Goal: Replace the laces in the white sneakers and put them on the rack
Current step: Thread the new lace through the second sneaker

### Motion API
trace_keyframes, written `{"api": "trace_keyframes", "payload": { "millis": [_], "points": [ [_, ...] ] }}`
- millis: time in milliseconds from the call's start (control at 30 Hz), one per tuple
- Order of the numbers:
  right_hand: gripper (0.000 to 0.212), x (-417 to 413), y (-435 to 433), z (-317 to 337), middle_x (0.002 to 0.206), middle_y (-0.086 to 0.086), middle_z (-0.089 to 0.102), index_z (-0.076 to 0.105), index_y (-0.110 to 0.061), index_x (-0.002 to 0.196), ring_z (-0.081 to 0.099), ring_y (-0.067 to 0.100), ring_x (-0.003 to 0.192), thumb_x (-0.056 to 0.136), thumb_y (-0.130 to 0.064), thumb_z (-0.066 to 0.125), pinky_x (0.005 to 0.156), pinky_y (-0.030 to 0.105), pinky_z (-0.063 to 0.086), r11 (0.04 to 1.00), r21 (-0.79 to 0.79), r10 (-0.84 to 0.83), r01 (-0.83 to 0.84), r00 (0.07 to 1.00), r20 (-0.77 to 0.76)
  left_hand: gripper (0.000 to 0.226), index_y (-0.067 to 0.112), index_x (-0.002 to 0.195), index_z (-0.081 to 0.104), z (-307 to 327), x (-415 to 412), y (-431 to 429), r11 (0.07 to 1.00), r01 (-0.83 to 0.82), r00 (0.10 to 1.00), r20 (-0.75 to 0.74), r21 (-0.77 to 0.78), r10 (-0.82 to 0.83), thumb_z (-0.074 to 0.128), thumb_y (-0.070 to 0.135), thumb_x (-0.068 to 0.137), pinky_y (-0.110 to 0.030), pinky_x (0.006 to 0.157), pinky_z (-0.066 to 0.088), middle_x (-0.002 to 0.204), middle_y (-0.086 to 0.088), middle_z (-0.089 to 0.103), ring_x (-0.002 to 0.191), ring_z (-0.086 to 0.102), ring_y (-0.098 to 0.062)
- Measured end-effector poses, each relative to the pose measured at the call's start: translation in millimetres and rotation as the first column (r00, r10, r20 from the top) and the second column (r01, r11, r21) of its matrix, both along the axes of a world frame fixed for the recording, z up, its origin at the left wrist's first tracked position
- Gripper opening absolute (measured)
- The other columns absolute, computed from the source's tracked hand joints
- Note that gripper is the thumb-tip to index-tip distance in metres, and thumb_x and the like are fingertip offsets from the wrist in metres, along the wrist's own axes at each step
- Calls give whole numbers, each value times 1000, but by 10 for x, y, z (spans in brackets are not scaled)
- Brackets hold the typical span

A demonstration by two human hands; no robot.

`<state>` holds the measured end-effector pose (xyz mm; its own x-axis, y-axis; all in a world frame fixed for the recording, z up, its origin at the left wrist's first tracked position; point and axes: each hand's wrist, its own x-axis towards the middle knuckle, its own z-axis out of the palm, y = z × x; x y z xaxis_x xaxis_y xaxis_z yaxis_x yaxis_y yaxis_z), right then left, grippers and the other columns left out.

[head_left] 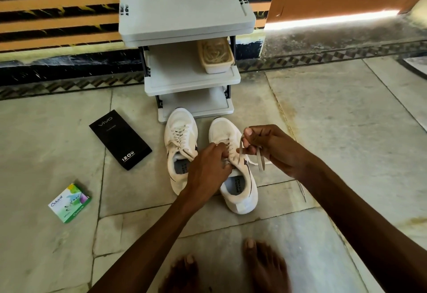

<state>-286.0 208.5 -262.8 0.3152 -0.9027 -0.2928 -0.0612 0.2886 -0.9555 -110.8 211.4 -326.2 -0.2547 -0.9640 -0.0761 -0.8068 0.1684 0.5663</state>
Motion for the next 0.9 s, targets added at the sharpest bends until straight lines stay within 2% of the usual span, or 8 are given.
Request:
{"api": "trace_keyframes", "payload": {
  "millis": [133, 367, 400, 467, 533, 567, 700, 900],
  "points": [
    [35, -108, -52, 22, 61, 2, 52, 64, -8, 74, 52, 15, 64, 99, -31, 54, 90, 44, 54, 985, 111, -115, 131, 984, -139, 20, 23, 88, 58, -18, -53, 61, 1000, -20, 995, -95, 24, 22, 75, 33, 81, -32, 66, 50, 94, 9, 58, 81, 58, -11],
    [33, -311, -29, -18, 66, 2, 60, 63, -10, 66, 52, 15, 64, 95, -23, 57, 69, 28, 45, 972, 159, -82, 170, 889, -450, 18, 23, 93, 61, -31, -60, 104, 1000, 14, 989, -149, -4, -15, 75, 27, 82, -33, 68, 52, 90, 10, 53, 82, 60, -15],
    [31, -344, -33, -59, 67, 0, 64, 67, -9, 67, 55, 14, 64, 94, -21, 58, 66, 27, 45, 977, 149, -38, 153, 811, -584, 16, 23, 94, 61, -31, -66, 113, 999, 29, 989, -144, -31, -33, 73, 26, 83, -34, 68, 52, 90, 11, 52, 83, 59, -16],
    [19, -426, -30, -194, 80, 0, 71, 74, -13, 78, 63, 15, 76, 89, -22, 61, 71, 28, 51, 990, 111, 55, 86, 490, -870, 14, 22, 96, 61, -38, -81, 134, 996, 50, 990, -127, -75, -60, 70, 23, 85, -37, 69, 52, 92, 9, 53, 84, 60, -18],
    [15, -437, 53, -294, 97, 2, 71, 72, -17, 93, 63, 23, 92, 85, -24, 61, 76, 32, 52, 1000, 15, 13, 8, 221, -975, 14, 21, 100, 60, -45, -96, 146, 993, 69, 993, -84, -101, -77, 66, 21, 88, -39, 70, 52, 98, 4, 57, 87, 61, -22],
    [17, -424, 80, -310, 101, 1, 70, 71, -19, 97, 63, 24, 96, 85, -25, 61, 77, 33, 51, 999, -43, -41, -1, 221, -974, 15, 21, 103, 59, -47, -98, 151, 991, 82, 994, -57, -109, -88, 63, 19, 89, -40, 71, 53, 102, 2, 57, 88, 62, -24],
    [15, -185, 137, -251, 86, -8, 71, 71, -25, 89, 65, 10, 81, 86, -40, 69, 76, 28, 52, 989, -143, -106, -33, 508, -855, 18, 19, 109, 57, 1, -95, 139, 986, 129, 991, -26, -102, -132, 59, 15, 91, -32, 72, 48, 109, 0, 55, 92, 61, -24],
    [19, 139, 189, -488, 87, 1, 72, 67, -24, 90, 68, 21, 80, 78, -36, 76, 66, 27, 45, 966, -241, -175, -94, 447, -877, 20, 16, 105, 56, 71, -78, -12, 981, 195, 981, -7, 16, -194, 63, 11, 87, -34, 73, 49, 105, -3, 54, 90, 60, -26]
  ]
}}
